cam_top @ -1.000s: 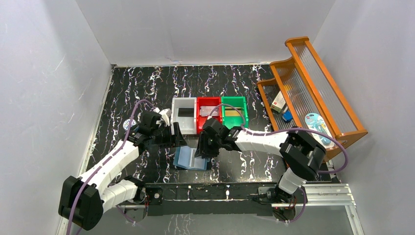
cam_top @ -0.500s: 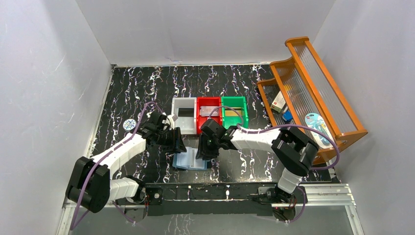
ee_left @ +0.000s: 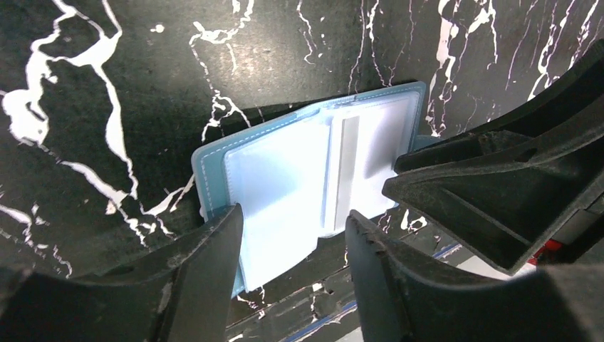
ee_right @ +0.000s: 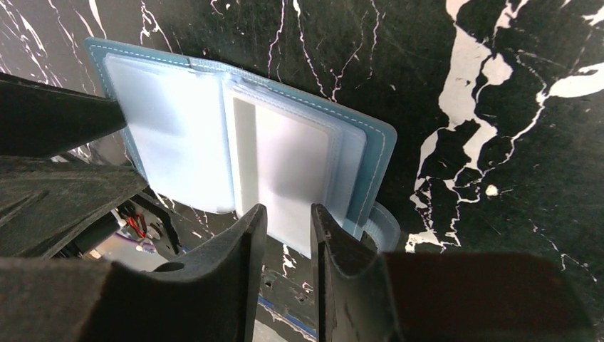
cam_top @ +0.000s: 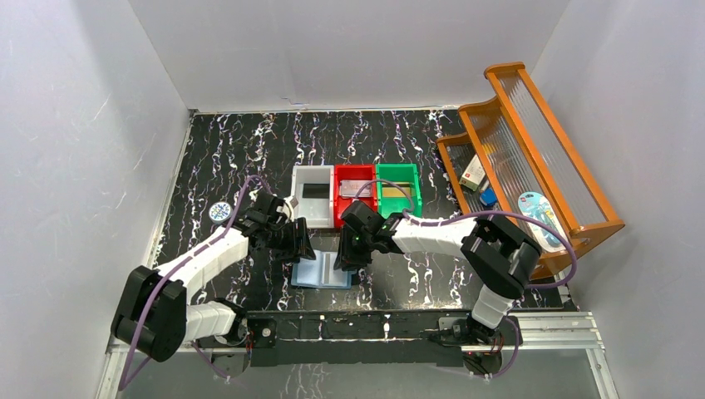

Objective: Take the credit cards out of the card holder

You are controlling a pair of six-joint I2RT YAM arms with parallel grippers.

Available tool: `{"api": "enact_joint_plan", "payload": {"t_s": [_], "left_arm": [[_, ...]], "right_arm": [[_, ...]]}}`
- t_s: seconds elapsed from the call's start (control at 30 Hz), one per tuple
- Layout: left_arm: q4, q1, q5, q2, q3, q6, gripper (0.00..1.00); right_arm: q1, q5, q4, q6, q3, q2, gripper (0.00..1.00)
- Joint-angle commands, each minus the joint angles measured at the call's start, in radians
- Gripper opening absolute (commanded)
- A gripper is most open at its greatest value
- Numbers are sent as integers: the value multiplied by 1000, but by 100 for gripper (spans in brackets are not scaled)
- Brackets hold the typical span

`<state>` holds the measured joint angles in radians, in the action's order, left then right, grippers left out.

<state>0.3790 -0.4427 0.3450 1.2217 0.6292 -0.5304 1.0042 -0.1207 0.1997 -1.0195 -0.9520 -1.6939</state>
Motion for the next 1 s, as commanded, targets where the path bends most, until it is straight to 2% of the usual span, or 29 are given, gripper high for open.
{"api": "enact_joint_plan", "payload": {"t_s": [0.0,0.2,0.4,0.63,0.7,0.8,0.97], "left_arm": [[62,-5,-56,-62,22,-11,56],[69,-5,-84,-72,21,-19,58],[30,-8,-15,-10,-18,-42,44],[-5,-13,-12,-32,-69,-92,26],[-12,-14,-10,-40,-83,-102,22],[-24,-17,-5,-52,-98,-113,17],[-48,-21,-5,-65,-122,-130,13]], "right_arm": [[-8,10,1,-23,-33,-5,39],[-11,9,22,-24,-36,-17,41],[-12,-17,11,-19,-48,-38,41],[-13,-47,-29,-11,-53,-32,38],[-13,-51,-50,-11,-49,-20,35],[-14,-57,-92,-18,-36,9,26],[-15,-82,-116,-16,-41,18,25]]}}
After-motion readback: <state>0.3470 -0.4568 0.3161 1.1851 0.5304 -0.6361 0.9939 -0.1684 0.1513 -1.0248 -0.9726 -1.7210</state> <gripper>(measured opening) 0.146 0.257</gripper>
